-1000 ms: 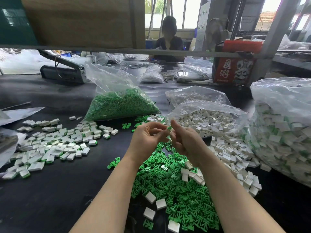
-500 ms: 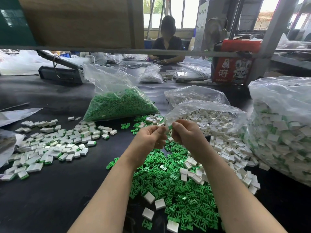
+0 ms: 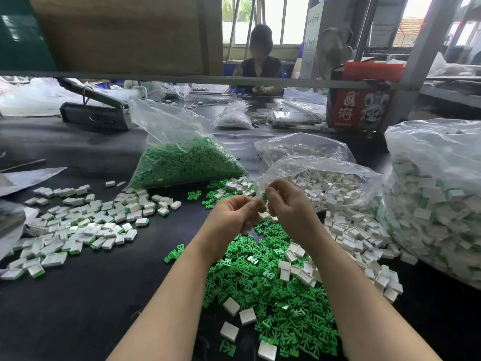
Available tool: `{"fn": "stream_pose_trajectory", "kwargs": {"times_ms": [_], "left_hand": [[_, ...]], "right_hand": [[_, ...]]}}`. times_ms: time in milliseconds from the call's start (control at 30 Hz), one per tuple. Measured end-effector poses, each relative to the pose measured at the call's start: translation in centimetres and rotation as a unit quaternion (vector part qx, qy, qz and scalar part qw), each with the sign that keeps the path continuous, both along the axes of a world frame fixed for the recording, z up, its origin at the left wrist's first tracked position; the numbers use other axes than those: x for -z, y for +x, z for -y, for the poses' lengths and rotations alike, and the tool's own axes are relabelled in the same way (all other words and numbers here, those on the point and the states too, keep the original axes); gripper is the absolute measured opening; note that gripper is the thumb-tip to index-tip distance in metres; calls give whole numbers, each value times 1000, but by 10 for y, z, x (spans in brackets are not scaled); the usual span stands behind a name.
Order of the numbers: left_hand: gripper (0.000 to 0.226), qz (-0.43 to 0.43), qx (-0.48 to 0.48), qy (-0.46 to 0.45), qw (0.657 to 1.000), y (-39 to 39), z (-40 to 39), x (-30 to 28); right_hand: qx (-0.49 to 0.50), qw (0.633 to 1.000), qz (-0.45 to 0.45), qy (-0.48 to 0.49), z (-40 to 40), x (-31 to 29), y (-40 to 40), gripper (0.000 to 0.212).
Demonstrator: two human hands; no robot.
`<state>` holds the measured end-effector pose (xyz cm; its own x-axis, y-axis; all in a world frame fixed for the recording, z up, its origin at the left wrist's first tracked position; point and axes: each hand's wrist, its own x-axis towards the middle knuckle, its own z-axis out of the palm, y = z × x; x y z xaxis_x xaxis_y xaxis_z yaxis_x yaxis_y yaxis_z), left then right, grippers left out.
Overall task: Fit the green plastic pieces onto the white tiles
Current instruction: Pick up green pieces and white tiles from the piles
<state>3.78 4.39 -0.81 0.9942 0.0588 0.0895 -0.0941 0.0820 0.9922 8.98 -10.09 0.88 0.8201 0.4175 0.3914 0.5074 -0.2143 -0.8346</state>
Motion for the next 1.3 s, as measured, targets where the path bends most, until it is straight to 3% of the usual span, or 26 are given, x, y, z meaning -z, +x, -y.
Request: {"fn": "stream_pose_trajectory", "kwargs": {"times_ms": [133,367,467,600,700,1300], "left_hand": [[32,-8,-29,-6,1000,-1,-1,0],[22,5,-29,-7,1000,-1,0,-1],[15,17,-40,-11,999,-1,1,-1],[23,18,-53,-74,996,-4,1,-6],[26,6,-69,-87,994,-4,1,-7],[27,40,-84,-103,990,-3,4,-5]], "right_hand": [[-8,1000,8,9,1,-1,0,15],[2,999,27,23,2,-2,1,13],[13,996,-31,78,2,-2,3,8],[-2,967,-140,213,6,-5,2,8],[-21,951,-173,254,6,-7,0,10],[-14,978,-91,188,-6,-1,-4,11]]}}
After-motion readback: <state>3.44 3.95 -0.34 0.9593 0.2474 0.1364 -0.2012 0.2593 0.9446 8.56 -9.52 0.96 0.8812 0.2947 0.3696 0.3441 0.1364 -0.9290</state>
